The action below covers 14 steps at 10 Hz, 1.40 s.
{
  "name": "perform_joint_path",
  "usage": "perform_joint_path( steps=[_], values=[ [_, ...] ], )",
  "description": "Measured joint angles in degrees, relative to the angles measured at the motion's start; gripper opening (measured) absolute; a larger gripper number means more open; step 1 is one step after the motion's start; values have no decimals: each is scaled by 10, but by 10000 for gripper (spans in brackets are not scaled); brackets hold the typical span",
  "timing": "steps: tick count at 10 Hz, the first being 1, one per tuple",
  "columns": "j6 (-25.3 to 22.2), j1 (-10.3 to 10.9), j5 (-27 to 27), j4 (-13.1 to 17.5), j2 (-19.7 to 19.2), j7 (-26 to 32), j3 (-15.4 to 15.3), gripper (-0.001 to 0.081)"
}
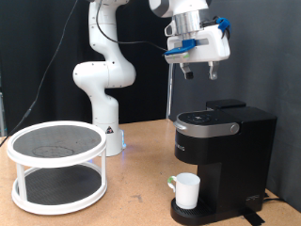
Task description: Make a cup of coffee with the keurig machine
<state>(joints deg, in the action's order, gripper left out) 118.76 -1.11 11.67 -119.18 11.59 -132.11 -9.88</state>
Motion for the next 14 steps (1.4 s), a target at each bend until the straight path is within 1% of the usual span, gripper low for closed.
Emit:
perform_joint_path(
  steps=[2,3,8,9,10,11,12,13,14],
  values=[
    [6,2,4,-4,-6,-2,-6,734],
    [16,2,1,-12,-9,-5,-11,734],
    [67,2,-5,-62,-22,-16,-22,734],
    [77,2,-5,-70,-26,-19,-23,706],
    [85,2,-5,-78,-28,-20,-24,706],
    [91,2,-5,-85,-30,-20,-25,525],
    [96,2,-5,-91,-30,-21,-25,525],
    [98,2,-5,-95,-31,-21,-25,324],
    [99,2,-5,-98,-33,-21,-25,324]
  ],
)
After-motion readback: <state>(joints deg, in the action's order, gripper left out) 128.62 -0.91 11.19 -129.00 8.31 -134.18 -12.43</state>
